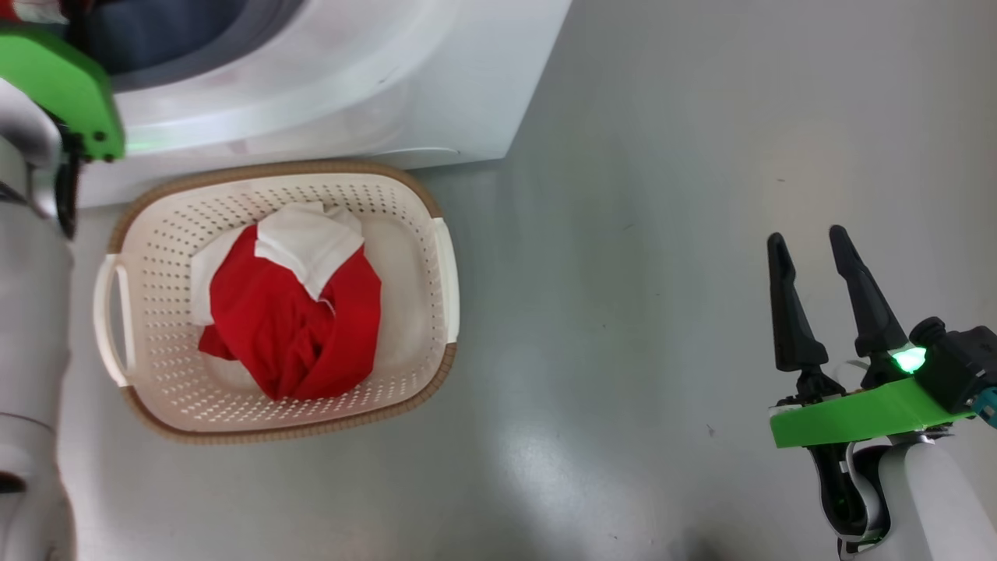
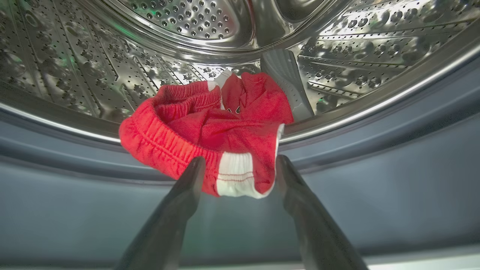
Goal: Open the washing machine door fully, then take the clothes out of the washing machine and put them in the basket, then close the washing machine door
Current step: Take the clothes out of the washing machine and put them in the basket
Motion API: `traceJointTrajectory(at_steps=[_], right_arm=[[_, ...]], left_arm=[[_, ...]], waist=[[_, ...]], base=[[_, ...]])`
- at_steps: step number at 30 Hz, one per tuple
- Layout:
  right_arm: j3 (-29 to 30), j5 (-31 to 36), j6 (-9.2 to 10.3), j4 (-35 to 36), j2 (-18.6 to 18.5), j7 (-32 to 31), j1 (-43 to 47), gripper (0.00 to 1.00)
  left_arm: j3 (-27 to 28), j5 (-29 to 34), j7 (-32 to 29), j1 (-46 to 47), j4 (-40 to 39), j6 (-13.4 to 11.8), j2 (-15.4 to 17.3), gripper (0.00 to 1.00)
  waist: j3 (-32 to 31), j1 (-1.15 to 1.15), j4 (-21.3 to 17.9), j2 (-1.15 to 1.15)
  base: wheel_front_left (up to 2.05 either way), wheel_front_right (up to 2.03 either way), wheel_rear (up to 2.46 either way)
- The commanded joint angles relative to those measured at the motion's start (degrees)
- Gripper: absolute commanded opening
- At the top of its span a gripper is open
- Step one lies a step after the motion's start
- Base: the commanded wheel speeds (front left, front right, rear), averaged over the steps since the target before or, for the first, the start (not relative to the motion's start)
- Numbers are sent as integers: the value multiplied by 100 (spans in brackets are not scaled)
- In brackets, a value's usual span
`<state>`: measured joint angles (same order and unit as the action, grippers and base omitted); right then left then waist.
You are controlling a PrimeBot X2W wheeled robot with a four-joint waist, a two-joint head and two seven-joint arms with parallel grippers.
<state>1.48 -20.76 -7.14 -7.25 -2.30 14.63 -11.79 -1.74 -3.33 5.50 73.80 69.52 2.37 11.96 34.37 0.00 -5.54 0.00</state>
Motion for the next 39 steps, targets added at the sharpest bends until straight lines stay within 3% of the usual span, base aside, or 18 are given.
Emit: traceJointTrajectory(at_steps=[1, 15, 16, 19, 21, 25, 27, 34, 39], right_arm=[[-164, -39, -35, 153, -58, 37, -44, 100], [-250, -135, -35, 192, -58, 37, -49, 100], [-247, -137, -35, 194, -58, 37, -49, 100], [-238, -141, -35, 203, -58, 37, -47, 100], [-225, -140, -35, 205, -58, 37, -47, 100], [-197, -130, -35, 208, -58, 37, -54, 100], [-177, -122, -35, 206, -58, 37, -61, 100], [-113, -82, -35, 182, -58, 37, -4, 100], [-80, -33, -35, 183, -58, 37, 48, 100]], left_arm=[[-3, 131, -31, 129, -16, -129, 380, 100], [-137, 145, -150, 292, 347, -294, 727, 100], [-143, 139, -151, 292, 356, -304, 737, 96], [-167, 106, -101, 301, 380, -313, 766, 47], [-175, 85, -51, 303, 389, -317, 780, 40], [-190, 41, 139, 305, 399, -320, 786, 5], [-199, 17, 326, 328, 394, -304, 775, 0], [-80, -237, 921, 125, 66, -154, 617, 0], [229, -485, 947, -618, -1424, -137, 509, 0]], waist=[[69, 0, -79, 0], [200, 0, -342, 0], [203, 0, -346, 0], [214, 0, -353, 0], [216, 0, -349, 0], [208, 0, -336, 0], [204, 0, -319, 0], [20, 0, -191, 0], [-140, 0, -64, 0]], base=[[0, 0, 0], [0, 0, 0], [0, 0, 0], [0, 0, 0], [0, 0, 0], [0, 0, 0], [0, 0, 0], [0, 0, 0], [0, 0, 0]])
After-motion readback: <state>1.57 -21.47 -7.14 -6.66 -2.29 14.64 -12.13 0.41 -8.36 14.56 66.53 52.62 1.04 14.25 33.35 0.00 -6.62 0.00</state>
